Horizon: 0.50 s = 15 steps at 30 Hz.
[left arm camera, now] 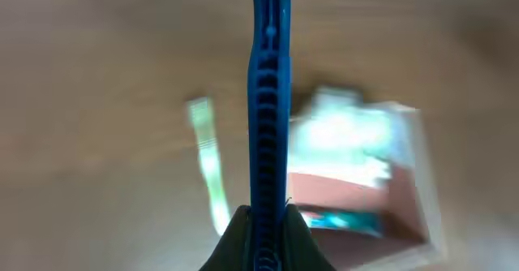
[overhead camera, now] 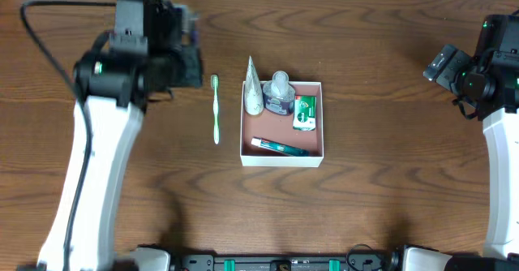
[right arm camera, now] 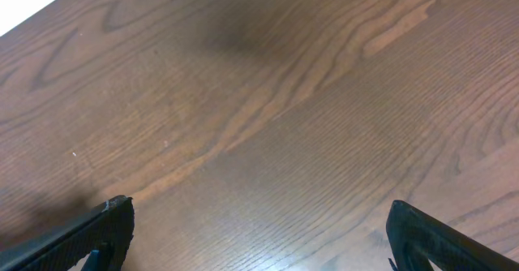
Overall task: Pack container
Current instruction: 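Lift the blue razor and lower it into the box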
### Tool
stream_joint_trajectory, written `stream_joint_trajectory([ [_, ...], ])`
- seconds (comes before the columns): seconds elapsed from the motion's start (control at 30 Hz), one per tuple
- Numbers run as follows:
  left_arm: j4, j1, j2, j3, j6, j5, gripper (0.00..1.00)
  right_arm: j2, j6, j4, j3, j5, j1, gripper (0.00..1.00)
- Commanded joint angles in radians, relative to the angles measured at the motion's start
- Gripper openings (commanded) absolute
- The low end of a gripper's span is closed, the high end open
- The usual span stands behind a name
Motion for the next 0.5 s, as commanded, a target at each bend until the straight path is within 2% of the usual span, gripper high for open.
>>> stream_joint_trajectory([
  [0.0, 0.004, -0.116, -0.056, 0.006, 0.232, 0.166, 0.06, 0.000, -0.010, -0.001, 0.002, 0.017, -0.005, 0.99],
  [0.2, -0.003, -0.356, -0.063, -0.015, 0.510, 0.166, 0.06, 0.000, -0.010, -0.001, 0.002, 0.017, -0.005, 0.99],
  [0.27, -0.019, -0.420, -0.047, -0.030, 0.658, 0.158, 0.06, 0.000, -0.010, -0.001, 0.002, 0.017, -0.005, 0.99],
  [0.37, -0.055, -0.491, -0.008, -0.050, 0.848, 0.084, 0.06, 0.000, -0.010, -0.001, 0.002, 0.017, -0.005, 0.99],
  [0.47, -0.071, -0.528, 0.047, -0.076, 0.919, -0.063, 0.06, 0.000, -0.010, -0.001, 0.002, 0.017, -0.005, 0.99],
])
